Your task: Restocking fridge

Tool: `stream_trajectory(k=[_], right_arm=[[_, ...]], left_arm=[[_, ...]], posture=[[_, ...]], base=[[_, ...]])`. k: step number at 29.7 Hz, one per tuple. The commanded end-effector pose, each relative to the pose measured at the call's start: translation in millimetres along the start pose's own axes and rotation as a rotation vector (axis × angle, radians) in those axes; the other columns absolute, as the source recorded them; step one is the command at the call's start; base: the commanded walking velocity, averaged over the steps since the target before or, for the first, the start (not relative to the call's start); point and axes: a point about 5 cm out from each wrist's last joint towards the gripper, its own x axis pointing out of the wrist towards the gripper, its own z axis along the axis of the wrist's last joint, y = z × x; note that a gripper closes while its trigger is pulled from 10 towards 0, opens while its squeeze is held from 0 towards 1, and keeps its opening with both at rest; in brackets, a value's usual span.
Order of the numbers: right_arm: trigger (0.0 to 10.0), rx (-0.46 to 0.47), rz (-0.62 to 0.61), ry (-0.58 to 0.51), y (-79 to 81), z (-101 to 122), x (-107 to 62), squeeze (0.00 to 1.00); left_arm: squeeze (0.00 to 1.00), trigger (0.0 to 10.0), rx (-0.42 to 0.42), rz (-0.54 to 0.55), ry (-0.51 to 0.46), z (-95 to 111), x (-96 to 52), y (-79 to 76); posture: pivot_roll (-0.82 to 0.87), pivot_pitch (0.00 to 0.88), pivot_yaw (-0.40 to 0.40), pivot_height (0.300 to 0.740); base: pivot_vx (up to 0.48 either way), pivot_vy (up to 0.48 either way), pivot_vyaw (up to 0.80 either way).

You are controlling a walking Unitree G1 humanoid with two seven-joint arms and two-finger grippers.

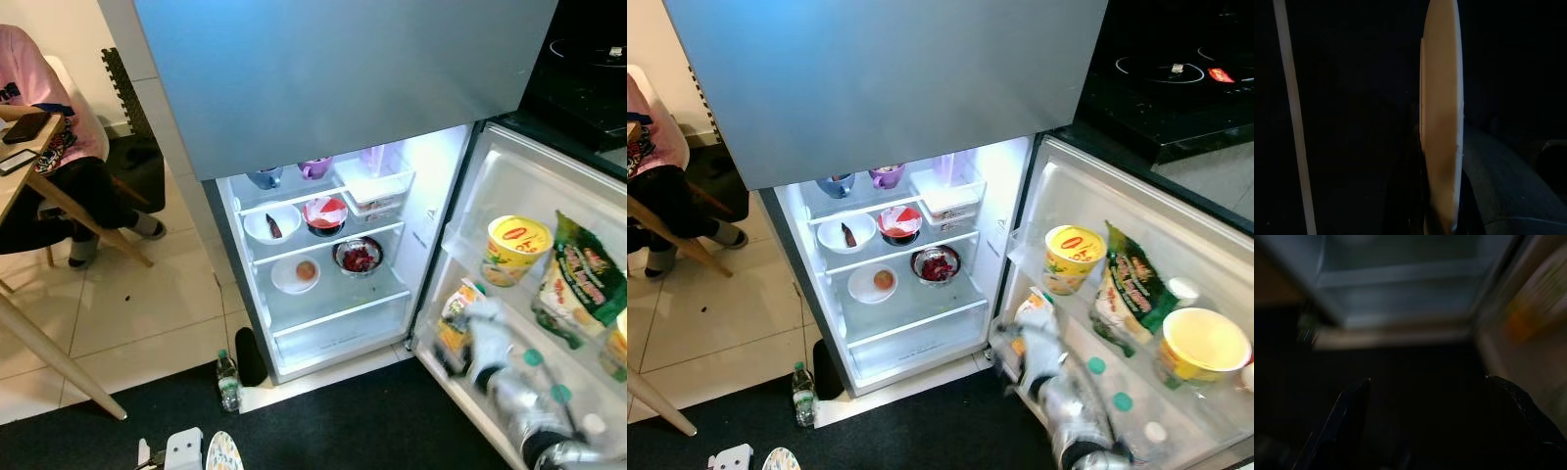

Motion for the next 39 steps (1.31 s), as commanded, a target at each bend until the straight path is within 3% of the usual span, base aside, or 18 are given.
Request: stream_trajectory(k=[1, 3, 4, 5, 7, 8, 14, 19, 28, 39], right_arm=[[10.0, -0.013, -0.013, 0.029, -2.5, -5.5, -1.4, 0.0], [10.0, 0.005, -0.023, 0.131, -0.1, -36.6, -7.8, 0.0], [10.0, 0.005, -0.023, 0.131, -0.1, -36.6, -7.8, 0.0], [10.0, 0.013, -0.034, 0.23, 1.0, -65.3, -16.5, 0.0], [10.0, -0.025, -0.043, 0.339, -0.4, -92.1, -27.5, 0.0], [10.0, -0.034, -0.044, 0.352, -0.8, -94.8, -28.9, 0.0], [10.0, 0.001, -0.067, 0.363, -5.9, -102.1, -34.0, 0.0], [10.0, -0.086, -0.092, 0.409, -12.4, -99.9, -34.4, 0.0], [10.0, -0.151, -0.083, 0.412, -9.4, -93.4, -30.1, 0.0], [10.0, -0.169, -0.099, 0.423, -8.2, -93.7, -29.5, 0.0]], left_arm=[[0.0, 10.0, 0.008, 0.003, -0.001, -1.3, 0.0, -0.6], [0.0, 10.0, 0.002, 0.004, -0.002, -0.9, 0.1, -0.9], [0.0, 10.0, 0.002, 0.004, -0.002, -0.9, 0.1, -0.9], [0.0, 10.0, 0.019, 0.012, 0.017, -2.4, 0.1, -0.5], [0.0, 10.0, 0.048, 0.021, 0.04, -5.0, -0.2, 0.5], [0.0, 10.0, 0.045, 0.02, 0.038, -5.0, -0.2, 0.5], [0.0, 10.0, 0.048, 0.021, 0.036, -4.6, -0.3, 1.0], [0.0, 10.0, 0.073, 0.03, 0.035, -4.5, -0.3, 1.1], [0.0, 10.0, 0.091, 0.032, 0.034, -3.6, 0.5, -1.1], [0.0, 10.0, 0.086, 0.04, 0.042, -6.5, -0.4, 0.8]], posture=[[-0.02, 0.0, 0.032, 0.74], [-0.02, 0.0, 0.033, 0.74], [-0.02, 0.0, 0.033, 0.74], [-0.02, 0.0, 0.033, 0.74], [-0.02, 0.0, 0.035, 0.74], [-0.02, 0.0, 0.035, 0.74], [-0.02, 0.0, 0.038, 0.74], [-0.02, 0.0, 0.037, 0.74], [-0.02, 0.0, 0.036, 0.74], [-0.02, 0.0, 0.036, 0.74]], base=[[0.0, 0.0, 0.0], [0.0, 0.0, 0.0], [0.0, 0.0, 0.0], [0.0, 0.0, 0.0], [0.0, 0.0, 0.0], [0.0, 0.0, 0.0], [0.0, 0.0, 0.0], [0.0, 0.0, 0.77], [0.0, 0.0, 0.77], [0.0, 0.0, 0.76]])
